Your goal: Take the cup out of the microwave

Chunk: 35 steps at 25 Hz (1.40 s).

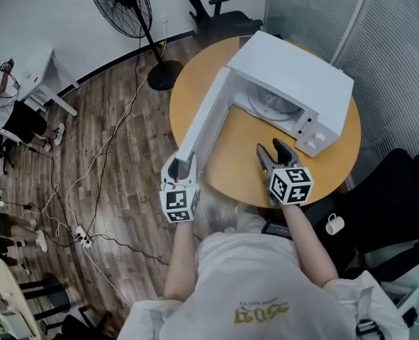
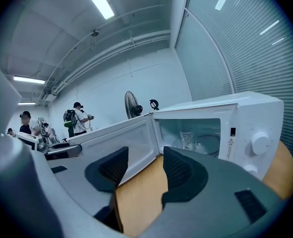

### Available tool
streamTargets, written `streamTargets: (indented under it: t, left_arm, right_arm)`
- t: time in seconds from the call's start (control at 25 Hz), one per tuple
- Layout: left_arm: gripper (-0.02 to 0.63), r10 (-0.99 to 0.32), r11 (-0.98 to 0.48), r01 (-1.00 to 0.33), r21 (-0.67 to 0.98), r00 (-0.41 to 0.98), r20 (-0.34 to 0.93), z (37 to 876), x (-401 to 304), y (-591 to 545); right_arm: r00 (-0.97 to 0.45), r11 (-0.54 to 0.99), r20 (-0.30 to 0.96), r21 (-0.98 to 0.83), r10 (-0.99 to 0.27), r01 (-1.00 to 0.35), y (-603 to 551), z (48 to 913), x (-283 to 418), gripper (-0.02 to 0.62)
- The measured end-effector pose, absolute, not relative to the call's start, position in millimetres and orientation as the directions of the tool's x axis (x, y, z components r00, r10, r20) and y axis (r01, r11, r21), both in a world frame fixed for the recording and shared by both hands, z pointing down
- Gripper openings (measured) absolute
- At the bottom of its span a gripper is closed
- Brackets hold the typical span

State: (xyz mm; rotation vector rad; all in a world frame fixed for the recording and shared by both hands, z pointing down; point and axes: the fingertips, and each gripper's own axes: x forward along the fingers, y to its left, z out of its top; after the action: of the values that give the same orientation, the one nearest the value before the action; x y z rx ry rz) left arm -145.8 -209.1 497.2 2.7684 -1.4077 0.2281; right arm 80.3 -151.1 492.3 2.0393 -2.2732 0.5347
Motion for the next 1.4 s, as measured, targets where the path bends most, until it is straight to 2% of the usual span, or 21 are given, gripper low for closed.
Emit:
streamTargets:
  t: [0.48,1.4]
  left_arm:
    - [0.187,-0.807,-0.585,-0.809,-0.059,0.574,0.14,498,-156,-220]
    - [0.186,-0.817,-0.571,-0.819,-0.048,0.562,0.131,498,-155,-215]
  right_arm:
    - [-0.117,0.044,0.266,-0.264,-0.957,-0.964,-189,509,100,0.216]
    - [-0.074,-0.005,0.349,-0.222,-0.934,-0.975,-264,564,148,0.213]
